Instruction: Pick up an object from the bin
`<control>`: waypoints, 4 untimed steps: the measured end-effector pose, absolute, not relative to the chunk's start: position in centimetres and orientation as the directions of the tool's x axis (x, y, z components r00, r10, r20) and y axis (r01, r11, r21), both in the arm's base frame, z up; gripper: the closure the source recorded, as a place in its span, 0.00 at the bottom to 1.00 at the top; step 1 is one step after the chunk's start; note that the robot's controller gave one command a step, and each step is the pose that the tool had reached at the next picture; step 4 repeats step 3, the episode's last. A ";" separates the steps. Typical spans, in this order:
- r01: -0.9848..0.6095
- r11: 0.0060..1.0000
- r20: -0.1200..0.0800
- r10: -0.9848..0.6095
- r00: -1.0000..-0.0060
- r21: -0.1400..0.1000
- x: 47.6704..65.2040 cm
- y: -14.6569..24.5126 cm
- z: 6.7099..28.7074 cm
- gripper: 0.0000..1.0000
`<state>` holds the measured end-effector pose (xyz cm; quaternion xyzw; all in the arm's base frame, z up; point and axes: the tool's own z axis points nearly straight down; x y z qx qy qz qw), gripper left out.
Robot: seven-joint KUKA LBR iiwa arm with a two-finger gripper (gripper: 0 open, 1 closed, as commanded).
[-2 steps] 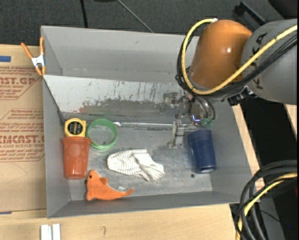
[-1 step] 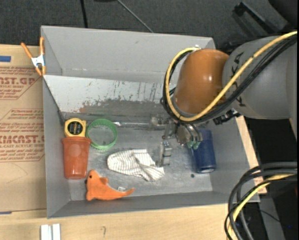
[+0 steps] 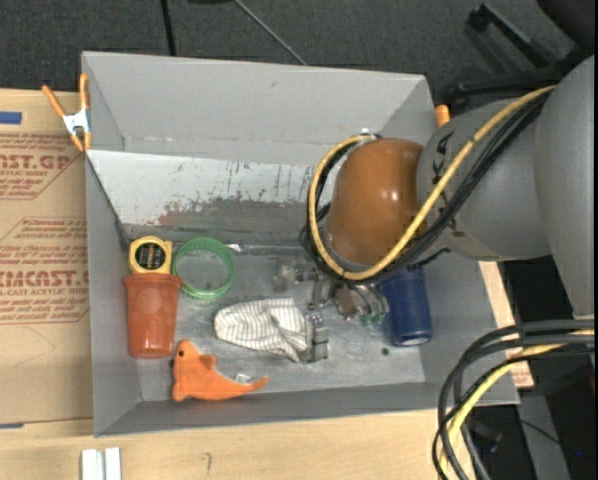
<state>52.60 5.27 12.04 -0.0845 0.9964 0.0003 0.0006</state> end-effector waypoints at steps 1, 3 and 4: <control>-0.105 0.994 -0.002 -0.105 -0.994 0.001 54.0 6.6 7.0 1.00; -0.124 0.992 -0.012 -0.124 -0.992 -0.002 55.0 1.7 25.7 1.00; -0.124 0.992 -0.012 -0.124 -0.992 -0.002 55.0 1.7 25.7 1.00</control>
Offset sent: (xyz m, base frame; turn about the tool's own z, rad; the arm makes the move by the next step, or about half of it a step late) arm 0.0000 0.0000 0.0000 0.0000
